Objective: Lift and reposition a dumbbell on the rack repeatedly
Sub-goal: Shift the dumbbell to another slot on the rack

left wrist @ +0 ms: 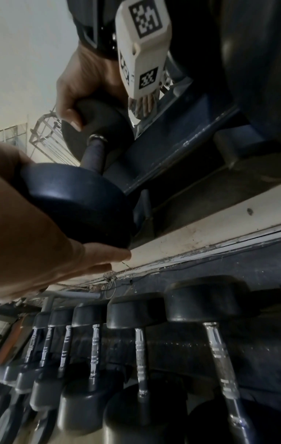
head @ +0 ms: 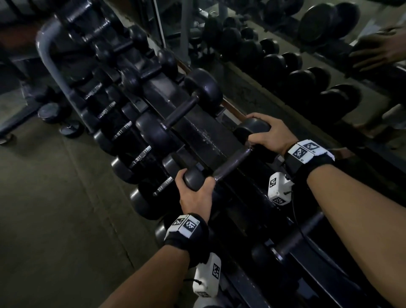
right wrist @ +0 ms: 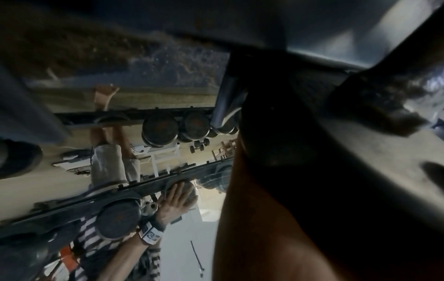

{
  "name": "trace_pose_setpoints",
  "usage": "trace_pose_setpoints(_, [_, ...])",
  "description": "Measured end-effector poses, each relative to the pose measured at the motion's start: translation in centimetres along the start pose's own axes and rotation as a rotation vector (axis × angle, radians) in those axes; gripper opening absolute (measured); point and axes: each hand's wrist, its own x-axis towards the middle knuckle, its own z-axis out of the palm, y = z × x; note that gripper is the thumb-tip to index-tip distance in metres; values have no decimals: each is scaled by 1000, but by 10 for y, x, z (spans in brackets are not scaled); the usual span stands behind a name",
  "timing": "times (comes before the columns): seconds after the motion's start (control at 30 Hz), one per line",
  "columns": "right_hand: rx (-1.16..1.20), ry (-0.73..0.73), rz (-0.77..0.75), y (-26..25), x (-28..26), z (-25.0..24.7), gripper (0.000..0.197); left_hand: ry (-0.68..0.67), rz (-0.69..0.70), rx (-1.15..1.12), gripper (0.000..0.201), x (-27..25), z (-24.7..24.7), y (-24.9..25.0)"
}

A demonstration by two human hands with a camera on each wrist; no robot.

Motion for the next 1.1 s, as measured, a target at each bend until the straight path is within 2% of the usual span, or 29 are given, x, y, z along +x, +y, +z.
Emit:
trace_pose_setpoints(0.23, [-33, 41, 48, -2, 5, 4, 61, -30, -67, 22, 63, 8, -3, 3])
trace_pose_setpoints(0.37, [-66, 119, 68, -3, -2, 9, 60, -73, -44, 56, 73, 5, -8, 7])
trace_pose_setpoints(0.53, [-185, 187, 92, 0, -22, 7, 61, -167, -85, 132, 101, -1, -17, 9])
trace_pose_setpoints(0.67, [-187, 279, 123, -4, -64, -4, 60, -215, -83, 184, 121, -21, -29, -1])
trace_pose_setpoints(0.8, [-219, 391, 168, -15, -126, -21, 55, -320, -191, 234, 119, -47, -39, -33])
trace_pose_setpoints(0.87, [-235, 443, 191, -17, -160, -26, 53, -388, -163, 285, 118, -66, -46, -40])
trace_pose_setpoints(1.0, [-259, 512, 273, -7, -228, -19, 53, -511, -36, 329, 85, -100, -53, -44])
trace_pose_setpoints(1.1, [-273, 498, 320, 5, -261, -14, 54, -566, 7, 351, 87, -118, -51, -46])
